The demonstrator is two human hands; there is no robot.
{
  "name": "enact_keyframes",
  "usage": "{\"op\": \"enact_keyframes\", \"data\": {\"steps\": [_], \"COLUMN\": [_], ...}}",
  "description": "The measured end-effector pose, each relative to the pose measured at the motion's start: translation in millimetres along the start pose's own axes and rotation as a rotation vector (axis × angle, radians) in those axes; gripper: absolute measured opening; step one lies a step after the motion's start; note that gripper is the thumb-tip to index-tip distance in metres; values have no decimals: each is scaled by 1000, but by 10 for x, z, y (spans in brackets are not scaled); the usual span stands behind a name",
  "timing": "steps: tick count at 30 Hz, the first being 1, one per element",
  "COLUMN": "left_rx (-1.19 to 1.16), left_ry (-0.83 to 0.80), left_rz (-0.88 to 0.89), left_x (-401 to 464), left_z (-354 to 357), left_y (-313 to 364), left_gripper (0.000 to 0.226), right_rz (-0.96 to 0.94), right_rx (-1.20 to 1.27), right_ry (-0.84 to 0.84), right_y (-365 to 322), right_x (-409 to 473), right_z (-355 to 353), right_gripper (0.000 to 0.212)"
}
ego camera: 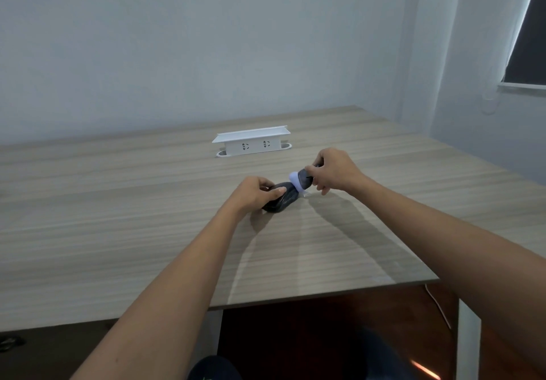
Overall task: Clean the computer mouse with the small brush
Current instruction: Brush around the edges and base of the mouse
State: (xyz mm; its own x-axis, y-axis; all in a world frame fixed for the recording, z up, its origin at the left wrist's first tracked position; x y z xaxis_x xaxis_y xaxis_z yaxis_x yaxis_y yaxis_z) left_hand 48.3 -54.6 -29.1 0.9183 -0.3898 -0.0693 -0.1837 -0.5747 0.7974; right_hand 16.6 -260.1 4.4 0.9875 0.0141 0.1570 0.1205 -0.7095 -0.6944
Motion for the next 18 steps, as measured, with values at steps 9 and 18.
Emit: {"op": "enact_keyframes", "data": {"steps": [9, 18], "left_rx": [-19, 2], "left_ry": [74, 61], "left_rz": [-17, -14], "left_x": [31, 33], "left_z": [-2, -40], "left_y": [-4, 4], "left_gripper": [39, 38], "right_rz": [139, 156], "right_rx": [337, 387], "right_ry": [-315, -305], "right_y": [-22, 38], "right_x": [-86, -16], "right_z": [111, 47], "right_gripper": [27, 26]}}
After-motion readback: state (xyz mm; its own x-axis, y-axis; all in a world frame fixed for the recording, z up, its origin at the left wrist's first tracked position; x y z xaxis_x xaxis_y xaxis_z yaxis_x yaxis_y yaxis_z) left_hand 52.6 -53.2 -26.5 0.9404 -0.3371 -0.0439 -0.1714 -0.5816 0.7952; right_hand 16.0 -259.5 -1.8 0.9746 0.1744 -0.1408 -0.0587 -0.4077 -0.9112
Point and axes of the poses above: each hand's wrist, its own x-axis towards the middle knuckle, its own z-axis out of the palm, y = z × x, the point moved 1 cm from there along x, towards the middle knuckle, and after that the axes turned 10 degrees about -y, right-handed, at the moved point
